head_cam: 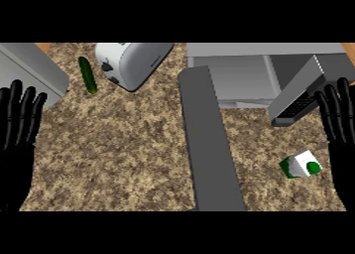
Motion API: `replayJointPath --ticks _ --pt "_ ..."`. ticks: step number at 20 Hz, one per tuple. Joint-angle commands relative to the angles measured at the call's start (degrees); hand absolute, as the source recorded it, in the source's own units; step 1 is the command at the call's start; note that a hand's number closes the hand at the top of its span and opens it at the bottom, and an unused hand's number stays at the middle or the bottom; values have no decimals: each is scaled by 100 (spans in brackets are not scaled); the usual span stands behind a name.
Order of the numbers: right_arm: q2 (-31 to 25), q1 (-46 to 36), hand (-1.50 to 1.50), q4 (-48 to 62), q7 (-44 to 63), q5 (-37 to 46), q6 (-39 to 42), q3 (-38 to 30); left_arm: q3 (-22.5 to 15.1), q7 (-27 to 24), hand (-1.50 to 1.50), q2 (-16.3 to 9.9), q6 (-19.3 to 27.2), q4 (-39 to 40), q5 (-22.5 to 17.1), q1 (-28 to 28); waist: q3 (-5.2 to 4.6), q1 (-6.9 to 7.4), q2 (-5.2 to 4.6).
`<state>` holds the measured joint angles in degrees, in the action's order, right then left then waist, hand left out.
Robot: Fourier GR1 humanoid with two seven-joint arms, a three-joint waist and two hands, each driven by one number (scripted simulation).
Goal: Pick up the milk, place it into the microwave and close the microwave
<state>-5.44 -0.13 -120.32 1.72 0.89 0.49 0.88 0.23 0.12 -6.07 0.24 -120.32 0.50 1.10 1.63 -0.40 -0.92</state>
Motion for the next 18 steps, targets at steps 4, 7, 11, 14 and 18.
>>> replayJointPath --ticks 4,7,11,14,18 --pt "-26 898 -150 -109 -776 -157 88 -537 -252 -693 -150 146 -65 264 340 340 -162 9 98" --pt "-38 1447 -150 -255 -408 -792 351 -714 -582 -138 -150 583 328 517 -158 424 -161 -88 104" --pt "-57 2400 -150 -633 -802 -1264 828 -979 -1140 -538 -150 598 785 883 -47 478 -163 -58 105" --pt "197 2933 -150 -293 -1486 -1102 1059 -948 -1814 -474 -150 603 1435 889 257 437 -160 -37 104" --pt "240 3472 -150 -210 -1821 -1101 1415 -1000 -2324 -1299 -150 605 1625 1233 240 1003 -163 -23 104"
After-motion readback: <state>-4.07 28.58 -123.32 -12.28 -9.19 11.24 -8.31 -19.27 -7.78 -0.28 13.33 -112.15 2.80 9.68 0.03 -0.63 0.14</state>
